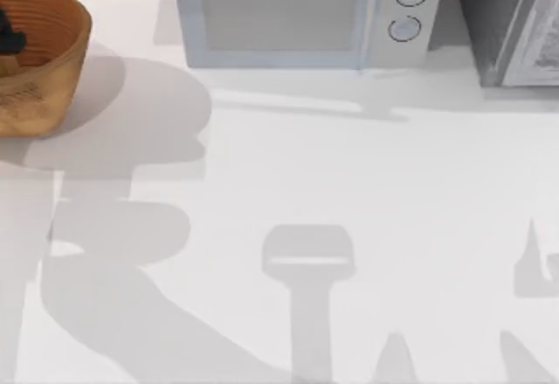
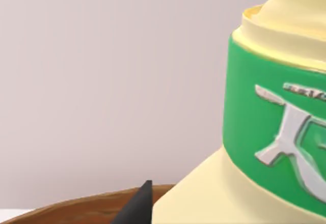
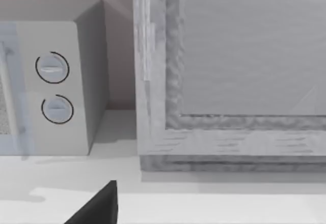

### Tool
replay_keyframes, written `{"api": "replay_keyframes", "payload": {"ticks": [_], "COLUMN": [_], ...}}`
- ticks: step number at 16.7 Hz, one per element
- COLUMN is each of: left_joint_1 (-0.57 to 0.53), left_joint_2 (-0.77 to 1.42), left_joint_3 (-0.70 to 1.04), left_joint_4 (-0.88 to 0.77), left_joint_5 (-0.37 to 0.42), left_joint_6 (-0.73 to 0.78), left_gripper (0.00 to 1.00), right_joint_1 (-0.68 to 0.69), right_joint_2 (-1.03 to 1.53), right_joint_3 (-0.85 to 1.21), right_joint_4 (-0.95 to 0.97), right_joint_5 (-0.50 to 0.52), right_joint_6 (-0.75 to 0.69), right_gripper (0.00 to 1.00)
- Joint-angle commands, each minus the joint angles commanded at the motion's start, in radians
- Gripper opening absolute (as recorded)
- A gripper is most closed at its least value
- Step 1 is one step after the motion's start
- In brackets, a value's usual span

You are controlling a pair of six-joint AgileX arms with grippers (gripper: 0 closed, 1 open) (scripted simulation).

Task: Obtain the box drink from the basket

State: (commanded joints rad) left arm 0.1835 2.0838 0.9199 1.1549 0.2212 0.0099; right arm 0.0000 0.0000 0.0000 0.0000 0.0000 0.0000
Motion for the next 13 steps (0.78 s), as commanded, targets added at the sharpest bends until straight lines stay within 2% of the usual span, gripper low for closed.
{"api": "replay_keyframes", "payload": {"ticks": [6,13], "left_joint_1": [0.006,0.006], "left_joint_2": [-0.058,-0.274], "left_joint_3": [0.028,0.195], "left_joint_4": [-0.072,-0.469], "left_joint_5": [0.0,-0.004], "left_joint_6": [0.001,0.005], "left_gripper": [0.0,0.0], "right_joint_1": [0.0,0.0], "right_joint_2": [0.0,0.0], "right_joint_3": [0.0,0.0], "right_joint_4": [0.0,0.0], "right_joint_5": [0.0,0.0], "right_joint_6": [0.0,0.0], "right_gripper": [1.0,1.0]}}
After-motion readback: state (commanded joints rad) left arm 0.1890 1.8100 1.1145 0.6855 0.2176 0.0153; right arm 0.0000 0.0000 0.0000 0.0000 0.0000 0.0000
